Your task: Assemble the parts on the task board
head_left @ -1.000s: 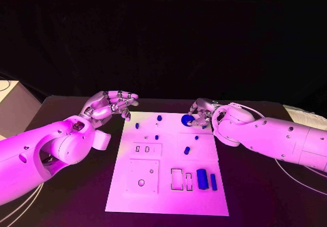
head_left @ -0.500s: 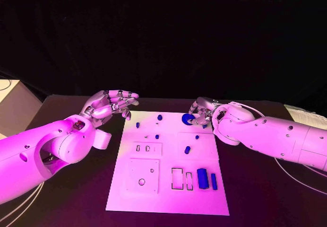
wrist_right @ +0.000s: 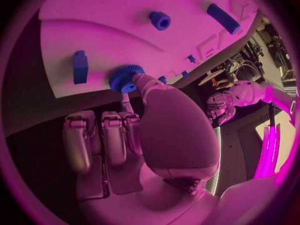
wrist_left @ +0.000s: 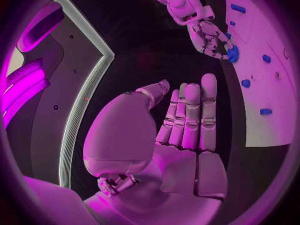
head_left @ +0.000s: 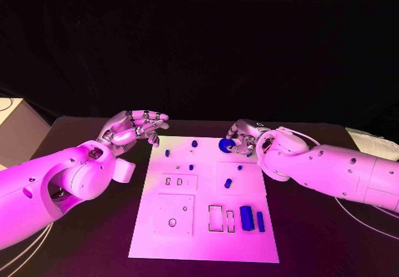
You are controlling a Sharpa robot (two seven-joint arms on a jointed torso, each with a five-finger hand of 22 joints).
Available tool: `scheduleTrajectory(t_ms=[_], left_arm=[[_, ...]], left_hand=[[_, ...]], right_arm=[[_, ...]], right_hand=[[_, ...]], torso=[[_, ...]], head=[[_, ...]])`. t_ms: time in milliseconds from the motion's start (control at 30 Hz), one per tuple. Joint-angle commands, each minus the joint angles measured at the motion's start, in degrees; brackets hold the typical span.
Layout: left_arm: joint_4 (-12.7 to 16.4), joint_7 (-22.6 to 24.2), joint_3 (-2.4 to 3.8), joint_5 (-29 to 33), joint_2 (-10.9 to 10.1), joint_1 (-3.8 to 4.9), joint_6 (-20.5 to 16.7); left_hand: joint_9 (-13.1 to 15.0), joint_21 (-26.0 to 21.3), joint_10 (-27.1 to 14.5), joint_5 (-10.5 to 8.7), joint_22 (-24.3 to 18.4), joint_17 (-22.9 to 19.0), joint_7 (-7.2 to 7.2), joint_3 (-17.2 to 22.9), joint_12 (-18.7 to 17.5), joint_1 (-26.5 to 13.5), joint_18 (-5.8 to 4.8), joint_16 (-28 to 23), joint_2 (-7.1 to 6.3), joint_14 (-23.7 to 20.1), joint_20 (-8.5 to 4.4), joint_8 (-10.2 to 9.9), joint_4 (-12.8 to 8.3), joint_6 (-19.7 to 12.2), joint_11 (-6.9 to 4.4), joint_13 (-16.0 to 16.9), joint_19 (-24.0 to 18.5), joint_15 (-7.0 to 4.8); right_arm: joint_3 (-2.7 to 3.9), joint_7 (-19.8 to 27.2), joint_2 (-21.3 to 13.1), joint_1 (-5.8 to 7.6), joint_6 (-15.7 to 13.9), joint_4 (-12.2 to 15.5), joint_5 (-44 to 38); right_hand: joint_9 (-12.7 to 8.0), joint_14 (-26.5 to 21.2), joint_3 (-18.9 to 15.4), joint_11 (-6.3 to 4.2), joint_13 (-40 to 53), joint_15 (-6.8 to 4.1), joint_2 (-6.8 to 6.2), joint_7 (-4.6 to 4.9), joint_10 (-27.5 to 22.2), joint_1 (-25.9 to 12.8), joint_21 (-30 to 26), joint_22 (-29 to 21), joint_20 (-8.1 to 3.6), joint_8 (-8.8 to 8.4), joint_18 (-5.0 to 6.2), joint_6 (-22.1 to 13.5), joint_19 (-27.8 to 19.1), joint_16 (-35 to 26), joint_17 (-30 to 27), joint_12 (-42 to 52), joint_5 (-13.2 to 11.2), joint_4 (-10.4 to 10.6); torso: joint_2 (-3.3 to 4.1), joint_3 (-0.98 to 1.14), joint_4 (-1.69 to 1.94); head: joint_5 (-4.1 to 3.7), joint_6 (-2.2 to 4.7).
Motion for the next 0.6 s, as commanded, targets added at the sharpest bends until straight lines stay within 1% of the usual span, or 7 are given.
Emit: scheduleTrajectory(t_ms=[33, 100, 267, 467, 533, 600], left_arm=[[0.1, 0.2, 0.05, -0.2, 0.1, 0.02, 1.0], [0.1, 0.2, 0.05, -0.2, 0.1, 0.02, 1.0], [0.2, 0.2, 0.05, -0.2, 0.1, 0.02, 1.0], [0.3, 0.2, 0.05, -0.2, 0.0, 0.02, 1.0], [0.3, 0.2, 0.05, -0.2, 0.0, 0.02, 1.0], [0.4, 0.2, 0.05, -0.2, 0.0, 0.02, 1.0]], left_hand=[[0.1, 0.3, -0.4, -0.04, 0.1, 0.0, -0.09, 0.1, 0.2, 0.1, 0.44, 0.3, 0.04, -0.1, -0.07, 0.3, -0.1, -0.4, 0.09, 0.1, -0.4, 0.09], [0.1, 0.3, -0.4, -0.04, 0.1, 0.0, -0.09, 0.1, 0.2, 0.1, 0.44, 0.3, 0.04, -0.1, -0.07, 0.3, -0.1, -0.4, 0.09, 0.1, -0.4, 0.09], [0.1, 0.3, -0.4, -0.04, 0.1, 0.0, -0.09, 0.1, 0.2, 0.1, 0.44, 0.3, 0.04, -0.1, -0.07, 0.3, -0.1, -0.4, 0.09, 0.1, -0.4, 0.09], [0.1, 0.3, -0.4, -0.04, 0.1, 0.0, -0.09, 0.1, 0.2, 0.1, 0.44, 0.3, 0.04, -0.1, -0.07, 0.3, -0.1, -0.4, 0.09, 0.1, -0.4, 0.09], [0.1, 0.3, -0.4, -0.04, 0.1, 0.0, -0.09, 0.1, 0.2, 0.1, 0.44, 0.3, 0.04, -0.1, -0.07, 0.3, -0.1, -0.4, 0.09, 0.1, -0.4, 0.09], [0.1, 0.3, -0.4, -0.04, 0.1, 0.0, -0.09, 0.1, 0.2, 0.1, 0.44, 0.3, 0.04, -0.1, -0.07, 0.3, -0.1, -0.4, 0.09, 0.1, -0.4, 0.09]], right_arm=[[0.03, 1.2, -0.1, -0.15, -5.2, 1.5, -7.5], [0.03, 1.0, -0.2, -0.21, -6.4, 2.5, -9.4], [0.03, 0.5, 0.0, -0.29, -7.9, 4.7, -12.8], [-0.03, 0.0, 1.5, -0.54, -8.1, 6.5, -15.0], [-0.15, -0.1, 2.3, -0.65, -8.0, 6.8, -15.7], [-0.31, -0.3, 3.1, -0.74, -7.9, 6.8, -16.2]], right_hand=[[1.2, 6.1, 0.6, -0.3, 15.1, -0.53, -0.19, -1.64, 6.0, -1.0, 0.2, 15.1, -0.36, 2.44, -0.53, 3.3, 6.0, 0.2, 15.1, 0.2, 0.2, -0.1], [1.3, 6.1, 0.8, -0.35, 15.1, -0.59, -0.51, -1.69, 6.0, -1.4, 0.2, 15.1, -0.44, 2.54, -0.53, 3.3, 6.0, 0.2, 15.1, 0.2, 0.1, -0.2], [1.4, 6.1, 1.0, -0.41, 15.1, -0.66, -1.13, -1.75, 6.0, -2.2, 0.2, 15.1, -0.52, 2.67, -0.53, 3.4, 6.0, 0.2, 15.1, 0.2, -0.2, -0.3], [1.4, 6.1, 1.2, -0.43, 15.1, -0.7, -1.46, -1.76, 6.0, -2.5, 0.2, 15.1, -0.57, 2.69, -0.53, 3.4, 6.0, 0.2, 15.1, 0.2, -0.5, -0.4], [1.4, 6.1, 1.2, -0.43, 15.1, -0.7, -1.46, -1.76, 6.0, -2.5, 0.2, 15.1, -0.57, 2.69, -0.53, 3.4, 6.0, 0.2, 15.1, 0.2, -0.5, -0.4], [1.4, 6.1, 1.3, -0.42, 15.1, -0.71, -1.58, -1.76, 6.0, -2.7, 0.2, 15.1, -0.58, 2.68, -0.53, 3.3, 6.0, 0.2, 15.1, 0.2, -0.6, -0.4]], torso=[[0.01, -0.04, 0.04], [0.01, -0.06, 0.06], [0.02, -0.09, 0.07], [0.1, -0.08, 0.04], [0.07, -0.06, 0.01], [0.04, -0.1, 0.04]], head=[[-0.09, 0.25], [-0.12, 0.38], [-0.1, 0.45], [0.14, 0.47], [0.19, 0.43], [0.21, 0.37]])
